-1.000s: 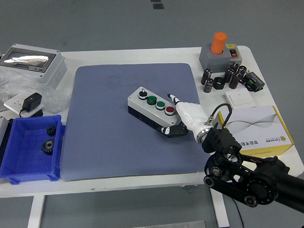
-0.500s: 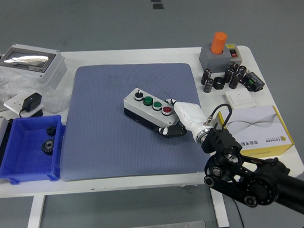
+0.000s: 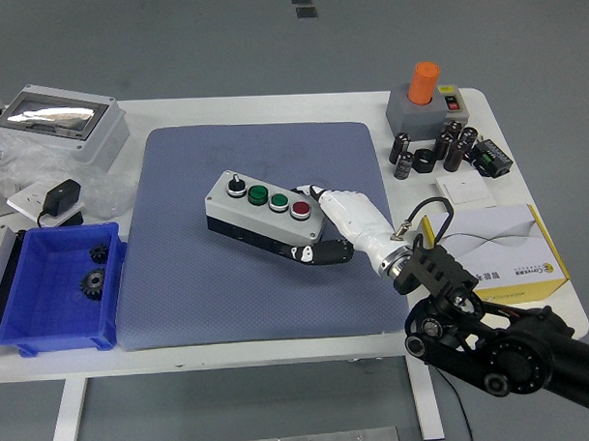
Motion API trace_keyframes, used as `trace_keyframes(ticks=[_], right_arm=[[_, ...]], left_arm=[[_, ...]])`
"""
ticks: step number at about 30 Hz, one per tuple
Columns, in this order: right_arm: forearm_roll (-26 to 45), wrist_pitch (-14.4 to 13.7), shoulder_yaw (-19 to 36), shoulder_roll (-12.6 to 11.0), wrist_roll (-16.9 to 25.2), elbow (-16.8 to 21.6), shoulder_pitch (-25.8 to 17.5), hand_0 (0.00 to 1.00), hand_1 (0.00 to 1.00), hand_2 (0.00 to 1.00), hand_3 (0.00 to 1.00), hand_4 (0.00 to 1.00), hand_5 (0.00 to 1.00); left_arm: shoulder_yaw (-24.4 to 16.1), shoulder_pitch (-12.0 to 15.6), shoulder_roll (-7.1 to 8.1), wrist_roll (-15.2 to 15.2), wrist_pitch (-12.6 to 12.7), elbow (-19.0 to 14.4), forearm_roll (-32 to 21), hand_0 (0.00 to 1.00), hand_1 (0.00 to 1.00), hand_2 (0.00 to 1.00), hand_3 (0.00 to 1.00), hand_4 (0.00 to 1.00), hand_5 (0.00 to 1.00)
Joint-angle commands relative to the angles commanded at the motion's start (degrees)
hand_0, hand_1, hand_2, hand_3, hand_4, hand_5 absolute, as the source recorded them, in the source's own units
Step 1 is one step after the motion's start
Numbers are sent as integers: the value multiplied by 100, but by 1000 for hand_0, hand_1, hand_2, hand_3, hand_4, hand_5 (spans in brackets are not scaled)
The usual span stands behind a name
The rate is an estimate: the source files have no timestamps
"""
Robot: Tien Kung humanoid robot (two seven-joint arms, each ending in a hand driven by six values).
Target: Pick up the button,place it on the desk,press the button,press the button
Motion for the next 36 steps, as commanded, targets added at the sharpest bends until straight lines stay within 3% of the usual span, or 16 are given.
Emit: trace_keyframes(ticks=[4,9,18,36], right_arm=[[-65,-44,-396,-75,536,129,170,81,225,304,279,418,54],[-389,-91,-499,53,858,-309,266,89,235,303,279,417,57],[-698,-167,-446,240,978,-964,247,108,247,305,284,424,45],[-850,-77,-346,226,869,-1015,210,121,253,307,287,413,74]], left_arm=[[-8,-18,-3,-21,6,3,17,795,777,758,893,944,807],[-15,-15,-7,-26,1,-1,43,796,777,758,892,945,807],[-13,-15,-8,-49,0,-2,47,796,777,760,892,948,808],[-35,-33,-12,-101,0,1,86,797,777,760,890,951,810]])
